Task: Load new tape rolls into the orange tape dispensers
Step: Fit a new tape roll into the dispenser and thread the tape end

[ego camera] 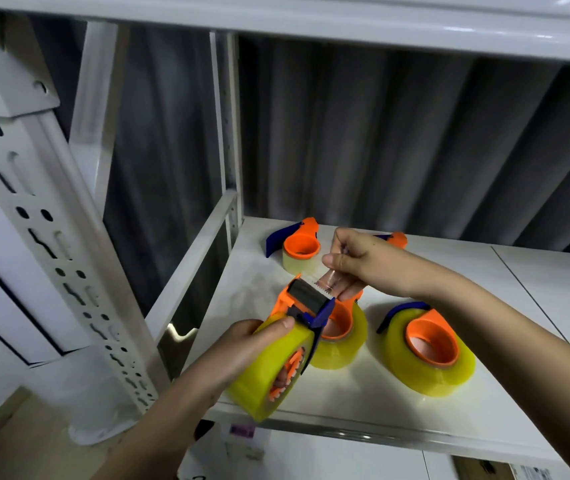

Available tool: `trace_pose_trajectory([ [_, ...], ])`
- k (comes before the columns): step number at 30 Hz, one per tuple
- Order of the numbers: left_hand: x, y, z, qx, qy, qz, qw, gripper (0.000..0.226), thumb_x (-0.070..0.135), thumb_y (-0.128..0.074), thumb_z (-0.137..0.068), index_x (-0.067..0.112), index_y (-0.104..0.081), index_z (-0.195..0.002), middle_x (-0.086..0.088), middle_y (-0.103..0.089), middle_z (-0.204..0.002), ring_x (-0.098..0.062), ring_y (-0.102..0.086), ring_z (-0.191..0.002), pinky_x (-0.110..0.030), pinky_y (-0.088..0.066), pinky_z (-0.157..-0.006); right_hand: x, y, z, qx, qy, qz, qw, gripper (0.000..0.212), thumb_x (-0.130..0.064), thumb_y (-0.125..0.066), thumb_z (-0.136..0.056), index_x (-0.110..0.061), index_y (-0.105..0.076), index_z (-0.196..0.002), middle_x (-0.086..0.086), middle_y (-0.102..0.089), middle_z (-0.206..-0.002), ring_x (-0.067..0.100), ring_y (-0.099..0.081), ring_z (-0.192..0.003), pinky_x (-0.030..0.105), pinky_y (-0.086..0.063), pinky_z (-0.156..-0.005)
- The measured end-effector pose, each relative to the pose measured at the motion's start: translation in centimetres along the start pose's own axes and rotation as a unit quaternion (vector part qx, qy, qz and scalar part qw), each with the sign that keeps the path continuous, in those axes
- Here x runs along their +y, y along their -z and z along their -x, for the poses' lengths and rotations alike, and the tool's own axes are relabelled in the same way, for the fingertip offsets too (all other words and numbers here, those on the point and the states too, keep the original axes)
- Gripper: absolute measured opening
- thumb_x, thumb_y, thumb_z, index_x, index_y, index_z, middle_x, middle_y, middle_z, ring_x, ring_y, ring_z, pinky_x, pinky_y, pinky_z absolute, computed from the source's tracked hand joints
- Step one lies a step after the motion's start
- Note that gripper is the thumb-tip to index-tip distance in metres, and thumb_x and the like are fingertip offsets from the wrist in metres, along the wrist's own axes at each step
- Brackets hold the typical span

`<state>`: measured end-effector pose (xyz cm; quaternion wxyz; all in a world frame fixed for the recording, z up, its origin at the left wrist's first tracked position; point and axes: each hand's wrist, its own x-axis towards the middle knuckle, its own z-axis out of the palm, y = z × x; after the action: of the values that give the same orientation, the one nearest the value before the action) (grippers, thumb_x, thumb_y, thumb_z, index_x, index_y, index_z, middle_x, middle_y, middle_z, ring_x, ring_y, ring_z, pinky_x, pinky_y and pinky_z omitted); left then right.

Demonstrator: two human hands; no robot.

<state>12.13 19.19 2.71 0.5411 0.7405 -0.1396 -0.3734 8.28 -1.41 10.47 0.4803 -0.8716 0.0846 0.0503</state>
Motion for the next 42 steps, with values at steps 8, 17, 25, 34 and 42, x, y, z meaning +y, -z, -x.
trace_pose_trajectory([
  [8,-0.4,0.7,-0.1,-0.031,-0.014,-0.014,0.999,0.042,0.056,-0.062,-0.080,0.026,-0.066,-0.108,0.001,-0.073,-0.101,-0.020,-0.069,-0.096,-0.043,-0.051,-0.096,-0.1,0.0,-0.1,-0.001,-0.021,-0.041,0.999,0.019,-0.017,-0.050,-0.098,-0.012,-0.040,-0.083,0.004,-0.074,-0.076,0.018,-0.072,-0.069,0.027,-0.060,-0.063],
  [17,-0.9,1.7,-0.2,-0.089,-0.028,0.018,0.995,0.017,0.027,-0.052,-0.094,0.024,-0.060,-0.109,0.001,-0.075,-0.092,-0.009,-0.072,-0.080,-0.020,-0.057,-0.068,0.0,0.9,0.4,-0.023,-0.039,-0.127,0.991,0.017,-0.017,-0.048,-0.099,-0.013,-0.039,-0.086,0.023,-0.072,-0.094,0.027,-0.072,-0.076,0.037,-0.060,-0.074],
  [25,-1.2,1.8,-0.1,-0.029,-0.016,0.076,0.997,0.025,0.042,-0.068,-0.077,0.031,-0.061,-0.098,0.005,-0.070,-0.097,-0.017,-0.067,-0.092,-0.040,-0.051,-0.092,0.1,1.1,-0.9,-0.097,-0.049,-0.188,0.976,0.019,-0.016,-0.042,-0.100,-0.011,-0.056,-0.087,0.020,-0.073,-0.089,0.027,-0.073,-0.079,0.036,-0.060,-0.073],
  [34,-3.1,1.4,-0.6,0.017,-0.005,0.109,0.994,0.016,0.028,-0.051,-0.095,0.016,-0.060,-0.088,0.004,-0.070,-0.057,-0.007,-0.067,-0.050,-0.017,-0.053,-0.048,0.8,-0.9,-5.0,-0.152,-0.028,-0.161,0.975,0.015,-0.020,-0.046,-0.100,-0.012,-0.045,-0.087,0.026,-0.070,-0.098,0.027,-0.073,-0.079,0.031,-0.060,-0.061],
  [42,-3.5,1.5,-0.9,0.048,0.010,0.080,0.996,0.025,0.038,-0.047,-0.095,0.017,-0.060,-0.097,0.004,-0.074,-0.074,-0.010,-0.071,-0.071,-0.020,-0.057,-0.069,0.4,-1.6,-6.8,-0.153,-0.015,-0.120,0.981,0.020,-0.022,-0.047,-0.099,-0.016,-0.040,-0.082,0.022,-0.072,-0.092,0.028,-0.073,-0.077,0.031,-0.060,-0.062],
])
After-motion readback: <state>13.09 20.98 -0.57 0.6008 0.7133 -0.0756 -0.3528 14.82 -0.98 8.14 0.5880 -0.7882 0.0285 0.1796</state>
